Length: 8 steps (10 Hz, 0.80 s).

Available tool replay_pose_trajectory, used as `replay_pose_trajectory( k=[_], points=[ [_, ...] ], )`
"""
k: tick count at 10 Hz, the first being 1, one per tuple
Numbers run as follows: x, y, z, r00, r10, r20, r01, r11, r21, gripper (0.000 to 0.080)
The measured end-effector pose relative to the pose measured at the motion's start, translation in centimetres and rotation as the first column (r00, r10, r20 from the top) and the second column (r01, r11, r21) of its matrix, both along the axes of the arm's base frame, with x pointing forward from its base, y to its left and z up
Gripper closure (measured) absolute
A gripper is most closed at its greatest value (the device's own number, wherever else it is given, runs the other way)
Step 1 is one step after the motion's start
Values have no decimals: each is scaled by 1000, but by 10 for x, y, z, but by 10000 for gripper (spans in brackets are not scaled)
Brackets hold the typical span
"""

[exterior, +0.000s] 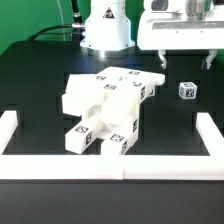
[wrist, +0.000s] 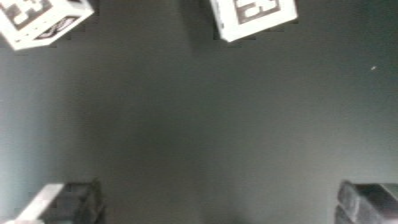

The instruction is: Assemble chair

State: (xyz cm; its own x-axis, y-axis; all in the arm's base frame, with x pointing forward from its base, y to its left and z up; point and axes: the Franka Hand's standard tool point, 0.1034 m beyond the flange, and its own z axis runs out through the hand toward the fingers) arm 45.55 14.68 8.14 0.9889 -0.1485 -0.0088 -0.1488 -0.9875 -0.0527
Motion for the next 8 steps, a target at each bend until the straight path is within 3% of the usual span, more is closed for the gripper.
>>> replay_pose_trajectory(
  k=[3, 5, 8],
  points=[
    [-27, 11, -21, 999, 40, 19, -40, 999, -16, 151],
    [-35, 11, -39, 999, 51, 10, -50, 998, -31, 151],
    [-42, 16, -53, 999, 53, -7, -53, 998, -43, 151]
  ],
)
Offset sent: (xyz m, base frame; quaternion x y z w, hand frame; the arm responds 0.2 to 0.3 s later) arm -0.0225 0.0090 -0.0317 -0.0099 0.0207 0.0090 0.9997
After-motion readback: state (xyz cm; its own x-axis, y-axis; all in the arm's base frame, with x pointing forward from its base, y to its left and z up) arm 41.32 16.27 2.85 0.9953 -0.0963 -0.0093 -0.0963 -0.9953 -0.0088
